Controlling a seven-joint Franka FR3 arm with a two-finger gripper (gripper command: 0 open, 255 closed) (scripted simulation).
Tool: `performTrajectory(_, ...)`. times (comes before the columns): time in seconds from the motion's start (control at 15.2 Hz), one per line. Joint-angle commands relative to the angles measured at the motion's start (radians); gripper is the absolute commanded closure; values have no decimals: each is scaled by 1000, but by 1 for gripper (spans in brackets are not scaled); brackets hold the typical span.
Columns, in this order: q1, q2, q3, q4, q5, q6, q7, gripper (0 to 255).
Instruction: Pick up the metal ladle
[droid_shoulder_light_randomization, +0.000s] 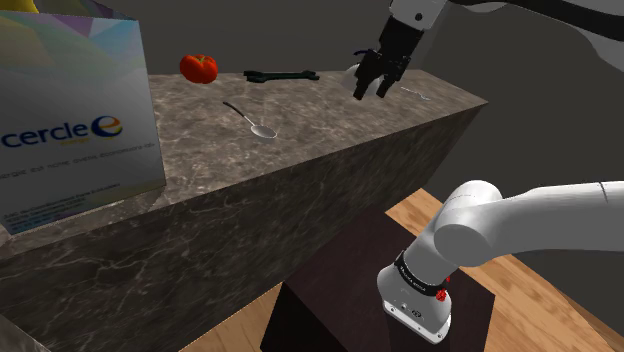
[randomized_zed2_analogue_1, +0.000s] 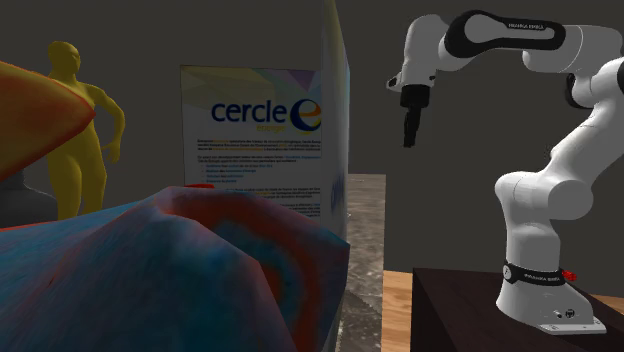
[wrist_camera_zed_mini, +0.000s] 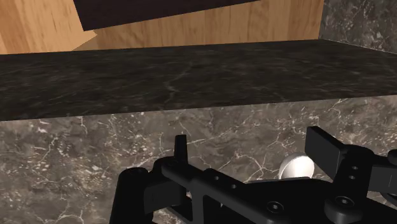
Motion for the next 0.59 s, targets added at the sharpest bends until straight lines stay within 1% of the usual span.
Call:
performTrajectory(0.0,0,0,0,0,0,0,0,0)
performTrajectory(0.53,23,290,29,96,45,162,39,0)
